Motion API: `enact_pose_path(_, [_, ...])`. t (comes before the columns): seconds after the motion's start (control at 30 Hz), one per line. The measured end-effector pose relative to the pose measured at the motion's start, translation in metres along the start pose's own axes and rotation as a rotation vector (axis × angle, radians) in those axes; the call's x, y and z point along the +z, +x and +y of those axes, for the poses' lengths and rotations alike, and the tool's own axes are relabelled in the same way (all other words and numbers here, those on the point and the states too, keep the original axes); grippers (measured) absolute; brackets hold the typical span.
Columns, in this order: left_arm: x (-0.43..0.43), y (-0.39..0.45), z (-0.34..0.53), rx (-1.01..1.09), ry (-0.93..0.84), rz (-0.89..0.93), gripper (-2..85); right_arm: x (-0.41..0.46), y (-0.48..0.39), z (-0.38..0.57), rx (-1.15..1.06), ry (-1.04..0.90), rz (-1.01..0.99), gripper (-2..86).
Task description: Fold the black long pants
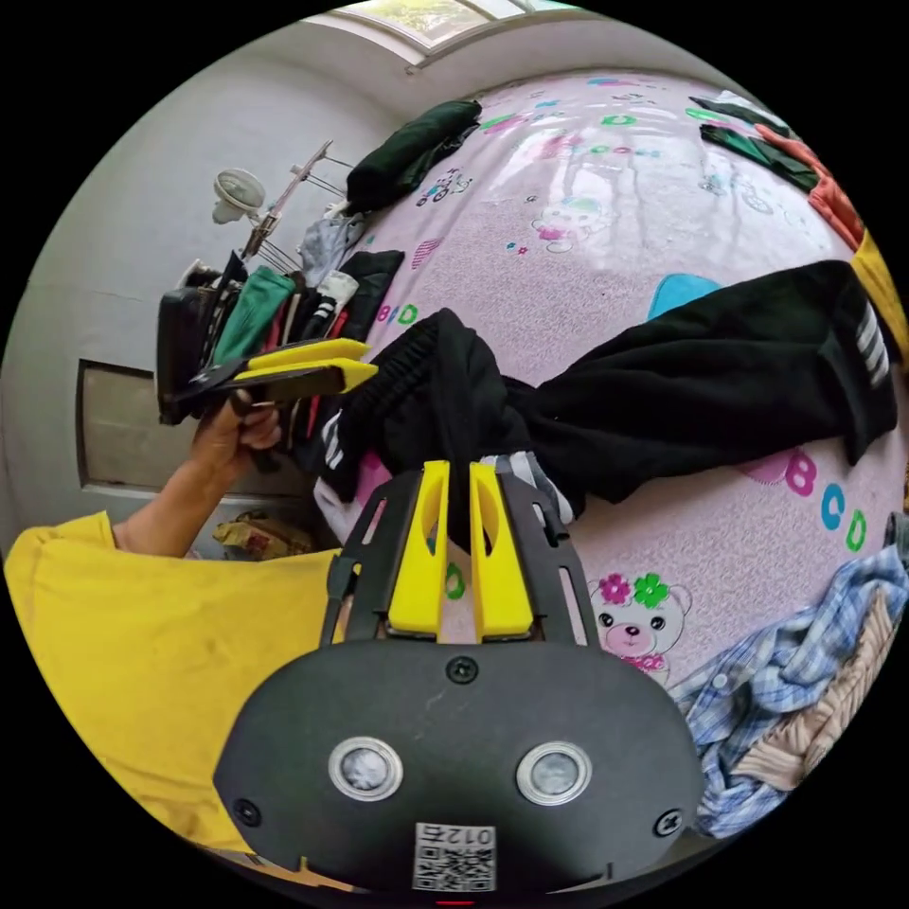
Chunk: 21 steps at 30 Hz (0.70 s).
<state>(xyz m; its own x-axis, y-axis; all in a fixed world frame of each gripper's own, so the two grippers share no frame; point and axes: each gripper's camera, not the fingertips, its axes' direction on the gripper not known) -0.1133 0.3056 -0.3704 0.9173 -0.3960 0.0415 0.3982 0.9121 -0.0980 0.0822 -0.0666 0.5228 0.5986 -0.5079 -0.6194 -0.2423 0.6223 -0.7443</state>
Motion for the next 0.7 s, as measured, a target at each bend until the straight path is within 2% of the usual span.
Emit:
enact_pose_path(0.07, [0.029,0.01,0.008,0.081,-0.157,0.082,6.4,-0.002,0.01,0.022,0.061,0.043,-0.047,2.6])
enact_pose_path(0.2, [0.024,0.018,0.052,0.193,-0.058,0.137,3.6,-0.024,0.042,0.043,0.219,0.128,-0.05,2.1])
enact_pose_path(0.3, [0.033,0.008,0.097,0.188,-0.114,0.18,2.5,-0.044,0.05,0.042,0.232,0.137,-0.016,1.3])
enact_pose_path(0.4, [0.045,-0.006,0.139,0.097,-0.13,0.227,2.3,-0.06,0.045,0.018,0.231,0.099,0.116,0.5])
enact_pose_path(0.47, [0.05,-0.017,0.167,-0.039,-0.115,0.243,2.3,-0.077,0.027,-0.015,0.176,0.121,0.264,0.4])
enact_pose_path(0.6, [0.043,-0.033,0.204,-0.289,-0.02,0.302,3.6,-0.061,-0.019,-0.097,-0.025,0.033,0.319,1.0])
enact_pose_path(0.7, [0.033,-0.035,0.221,-0.425,0.082,0.431,6.1,-0.023,-0.066,-0.163,-0.251,-0.032,0.31,2.2])
